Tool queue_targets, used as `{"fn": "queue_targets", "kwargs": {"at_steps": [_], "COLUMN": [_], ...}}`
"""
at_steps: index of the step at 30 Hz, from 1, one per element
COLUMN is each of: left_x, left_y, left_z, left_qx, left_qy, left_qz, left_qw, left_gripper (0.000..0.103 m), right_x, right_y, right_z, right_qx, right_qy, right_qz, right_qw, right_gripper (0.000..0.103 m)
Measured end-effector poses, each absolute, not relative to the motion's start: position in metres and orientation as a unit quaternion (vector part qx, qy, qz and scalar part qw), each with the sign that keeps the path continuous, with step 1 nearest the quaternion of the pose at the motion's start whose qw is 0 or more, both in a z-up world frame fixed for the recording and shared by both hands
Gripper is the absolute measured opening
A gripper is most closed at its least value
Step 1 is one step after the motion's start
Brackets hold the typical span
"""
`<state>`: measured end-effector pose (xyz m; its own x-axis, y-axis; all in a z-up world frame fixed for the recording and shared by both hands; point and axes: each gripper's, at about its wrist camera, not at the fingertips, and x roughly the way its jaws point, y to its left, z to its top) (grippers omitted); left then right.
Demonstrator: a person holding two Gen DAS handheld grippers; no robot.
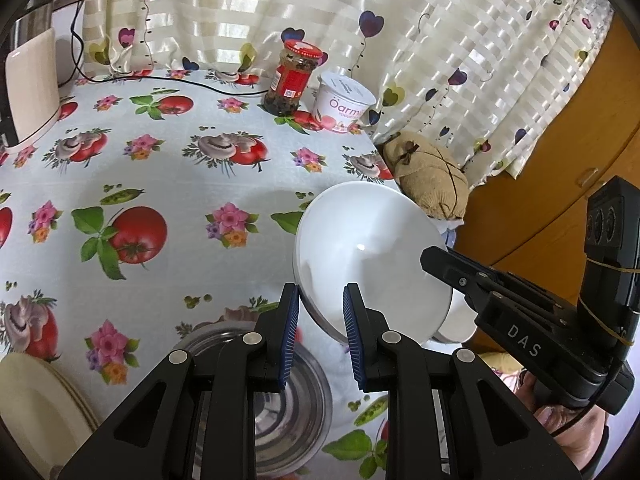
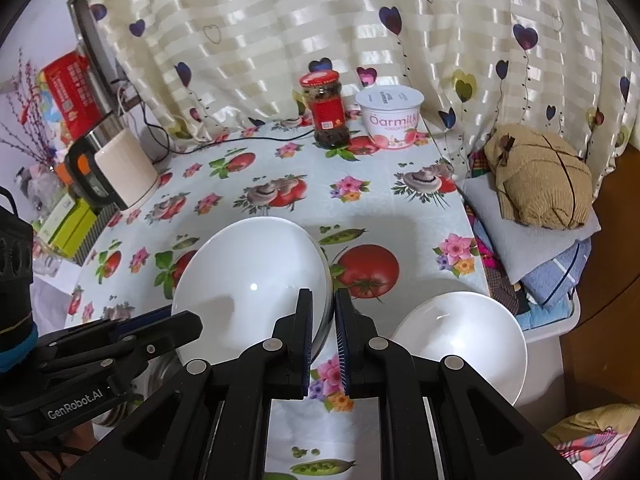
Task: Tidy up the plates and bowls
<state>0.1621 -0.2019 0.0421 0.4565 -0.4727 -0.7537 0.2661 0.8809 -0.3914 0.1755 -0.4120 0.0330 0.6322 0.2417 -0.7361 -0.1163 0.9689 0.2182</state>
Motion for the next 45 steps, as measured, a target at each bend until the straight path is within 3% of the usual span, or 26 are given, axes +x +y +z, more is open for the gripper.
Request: {"fn": "queue_targets", "kwargs": {"at_steps": [23,45], "left_x": [0.12,0.099], "left_y": [-0.14,-0.128], "left_z": [0.042,0.008], "left_qx": [-0.12,-0.111], "left_qy": [0.477,0.523], "left_qz": [-0.183,-0.159], "left_qw": [0.851,0.83], "left_gripper": [0.024,0.024], "right_x": [0.143,0.125], "right_y": [-0.352,-0.329], "right_z": [0.035,-0.005], "right_qx": [0.056,0.049], "right_qy": [0.428,0.475], "right_qz": [0.141,0.159], "right_qw": [0.891,0.864], "right_gripper": [0.011,0.012]}}
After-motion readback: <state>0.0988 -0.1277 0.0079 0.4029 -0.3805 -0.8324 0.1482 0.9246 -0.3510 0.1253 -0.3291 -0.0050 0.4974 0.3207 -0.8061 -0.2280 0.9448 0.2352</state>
